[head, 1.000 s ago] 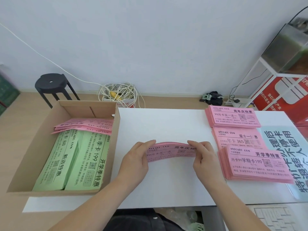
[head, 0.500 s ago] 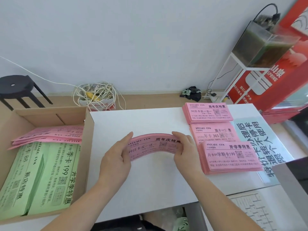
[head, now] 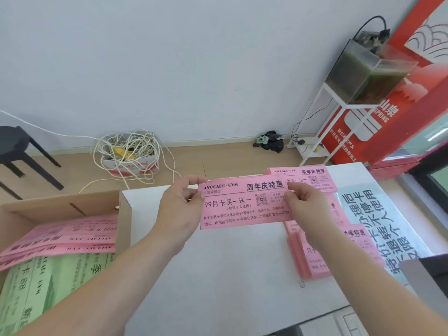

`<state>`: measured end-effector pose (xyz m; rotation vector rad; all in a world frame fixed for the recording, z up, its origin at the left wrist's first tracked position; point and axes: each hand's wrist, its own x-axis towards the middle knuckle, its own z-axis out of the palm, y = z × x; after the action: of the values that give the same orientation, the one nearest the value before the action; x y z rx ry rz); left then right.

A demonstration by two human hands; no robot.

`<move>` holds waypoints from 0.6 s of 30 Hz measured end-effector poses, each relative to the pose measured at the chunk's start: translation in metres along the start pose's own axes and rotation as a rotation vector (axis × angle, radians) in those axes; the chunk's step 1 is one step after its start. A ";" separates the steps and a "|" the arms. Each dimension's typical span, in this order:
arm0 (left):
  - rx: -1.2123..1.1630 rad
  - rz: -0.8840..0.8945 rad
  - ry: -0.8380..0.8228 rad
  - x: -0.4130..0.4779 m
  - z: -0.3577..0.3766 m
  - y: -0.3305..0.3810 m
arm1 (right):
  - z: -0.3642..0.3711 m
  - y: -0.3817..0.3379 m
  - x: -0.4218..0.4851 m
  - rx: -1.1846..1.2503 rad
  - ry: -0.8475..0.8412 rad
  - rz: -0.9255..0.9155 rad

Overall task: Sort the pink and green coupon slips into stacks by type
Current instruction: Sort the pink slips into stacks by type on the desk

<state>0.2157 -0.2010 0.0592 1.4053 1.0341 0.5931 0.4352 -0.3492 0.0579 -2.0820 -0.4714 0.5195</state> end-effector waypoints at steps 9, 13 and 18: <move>0.089 0.049 -0.119 0.074 0.085 0.017 | -0.046 -0.007 0.085 -0.163 0.073 0.024; 0.088 0.025 -0.149 0.109 0.145 0.023 | -0.074 0.007 0.137 -0.193 0.107 0.072; 0.120 -0.037 -0.218 0.145 0.207 0.012 | -0.099 0.040 0.184 -0.229 0.146 0.129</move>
<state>0.4626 -0.1805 0.0097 1.5159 0.9305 0.3467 0.6468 -0.3428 0.0400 -2.3623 -0.3247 0.3983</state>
